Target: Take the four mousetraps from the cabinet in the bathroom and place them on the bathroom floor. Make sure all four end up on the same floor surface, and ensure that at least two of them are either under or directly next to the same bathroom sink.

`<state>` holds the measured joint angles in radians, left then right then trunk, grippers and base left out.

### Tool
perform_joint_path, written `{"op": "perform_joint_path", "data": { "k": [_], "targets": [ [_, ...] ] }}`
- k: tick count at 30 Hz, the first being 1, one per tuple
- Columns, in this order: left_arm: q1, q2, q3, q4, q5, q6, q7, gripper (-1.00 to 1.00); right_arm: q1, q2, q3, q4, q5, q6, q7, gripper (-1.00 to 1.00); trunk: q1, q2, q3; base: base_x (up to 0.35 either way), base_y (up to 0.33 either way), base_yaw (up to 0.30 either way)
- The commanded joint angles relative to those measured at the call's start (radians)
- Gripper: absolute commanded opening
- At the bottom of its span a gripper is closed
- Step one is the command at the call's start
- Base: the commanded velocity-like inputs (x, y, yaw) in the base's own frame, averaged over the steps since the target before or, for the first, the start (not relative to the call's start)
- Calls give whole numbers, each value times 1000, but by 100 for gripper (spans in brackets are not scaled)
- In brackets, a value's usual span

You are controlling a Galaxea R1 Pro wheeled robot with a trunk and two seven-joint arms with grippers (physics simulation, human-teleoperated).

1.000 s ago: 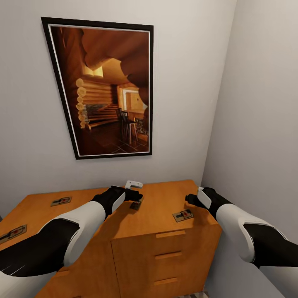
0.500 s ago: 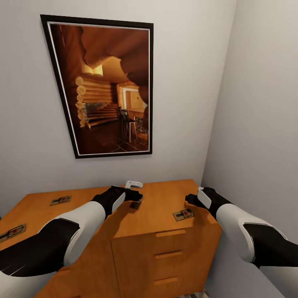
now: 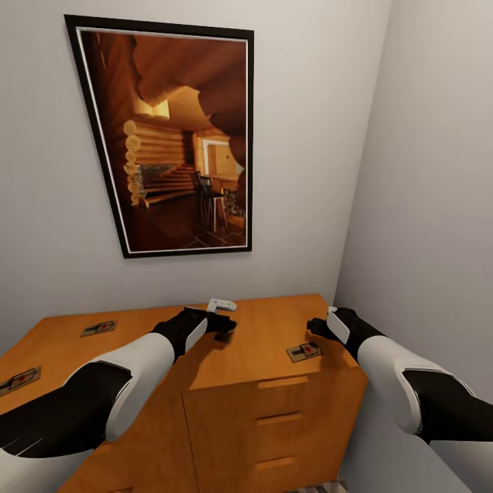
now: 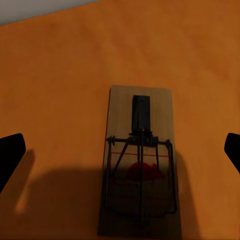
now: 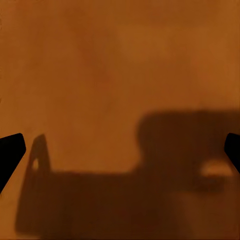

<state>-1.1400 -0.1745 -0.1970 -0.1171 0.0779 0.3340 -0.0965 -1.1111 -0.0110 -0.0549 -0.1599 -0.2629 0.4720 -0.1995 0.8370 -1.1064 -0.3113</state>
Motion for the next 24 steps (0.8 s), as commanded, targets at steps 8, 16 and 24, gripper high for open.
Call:
{"op": "perform_joint_path", "data": {
  "k": [8, 16, 24],
  "targets": [
    [-1, 0, -7, -1, 8, 5, -1, 100, 1, 0, -13, 20, -13, 4, -6, 100, 0, -1, -2, 0, 0, 0],
    [-1, 0, -7, -1, 8, 5, -1, 100, 1, 0, -13, 20, -13, 4, -6, 100, 23, -43, -20, 0, 0, 0],
    [0, 0, -7, -1, 8, 5, -2, 100, 1, 0, -13, 20, -13, 4, -6, 100, 42, -78, -36, 0, 0, 0]
  ]
}}
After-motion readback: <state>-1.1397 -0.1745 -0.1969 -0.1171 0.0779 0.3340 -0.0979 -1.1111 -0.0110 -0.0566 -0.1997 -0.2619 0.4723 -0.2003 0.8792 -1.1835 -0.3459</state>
